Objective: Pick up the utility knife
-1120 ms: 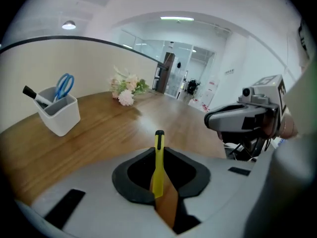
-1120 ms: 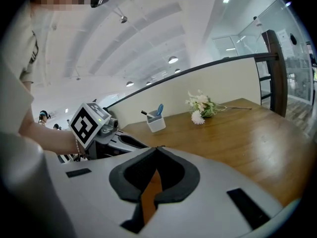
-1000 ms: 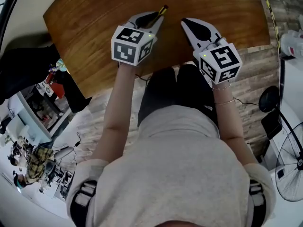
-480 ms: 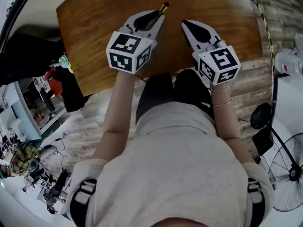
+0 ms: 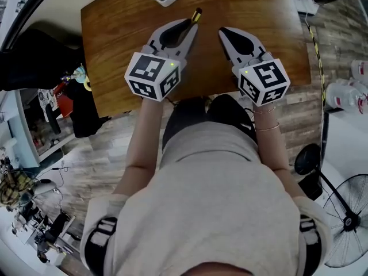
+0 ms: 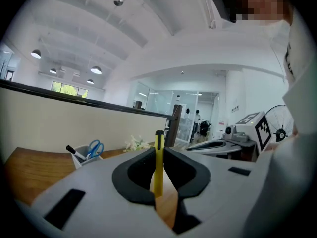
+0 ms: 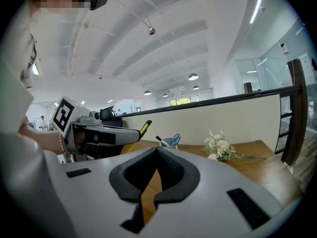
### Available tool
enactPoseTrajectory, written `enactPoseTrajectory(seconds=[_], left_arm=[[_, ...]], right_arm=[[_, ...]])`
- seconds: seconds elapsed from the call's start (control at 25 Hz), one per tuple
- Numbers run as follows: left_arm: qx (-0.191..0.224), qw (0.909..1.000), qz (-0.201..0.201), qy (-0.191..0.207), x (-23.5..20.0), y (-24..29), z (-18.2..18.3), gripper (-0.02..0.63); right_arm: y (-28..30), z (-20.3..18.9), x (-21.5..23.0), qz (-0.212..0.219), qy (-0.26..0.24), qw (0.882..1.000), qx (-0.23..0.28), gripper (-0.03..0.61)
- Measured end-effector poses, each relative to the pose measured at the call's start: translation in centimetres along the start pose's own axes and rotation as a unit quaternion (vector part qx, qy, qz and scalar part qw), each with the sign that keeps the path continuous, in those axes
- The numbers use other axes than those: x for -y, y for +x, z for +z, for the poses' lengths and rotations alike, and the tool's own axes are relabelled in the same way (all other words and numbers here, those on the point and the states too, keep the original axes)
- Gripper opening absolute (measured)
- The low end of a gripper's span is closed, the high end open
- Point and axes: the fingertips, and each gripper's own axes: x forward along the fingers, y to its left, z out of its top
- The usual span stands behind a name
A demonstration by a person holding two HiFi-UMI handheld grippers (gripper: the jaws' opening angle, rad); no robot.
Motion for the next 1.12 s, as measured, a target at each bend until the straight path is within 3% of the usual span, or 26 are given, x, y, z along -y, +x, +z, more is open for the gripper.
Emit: enactPoseTrajectory(seconds=[0.68,1.12], left_arm=[[0.076,0.9964,0.024,-0.027,-0.2,-3.8,2.1,0.071],[0.075,0.9954,0.024,-0.054,0.9,-4.9,-0.2,0.069]], right_arm=[[0.5,3.2,-2.6,0.037,-0.043,0.998,0.02,0.009],[0.4,2.2,-4.6,0.067,-0.04,0.997,0.019,0.009]])
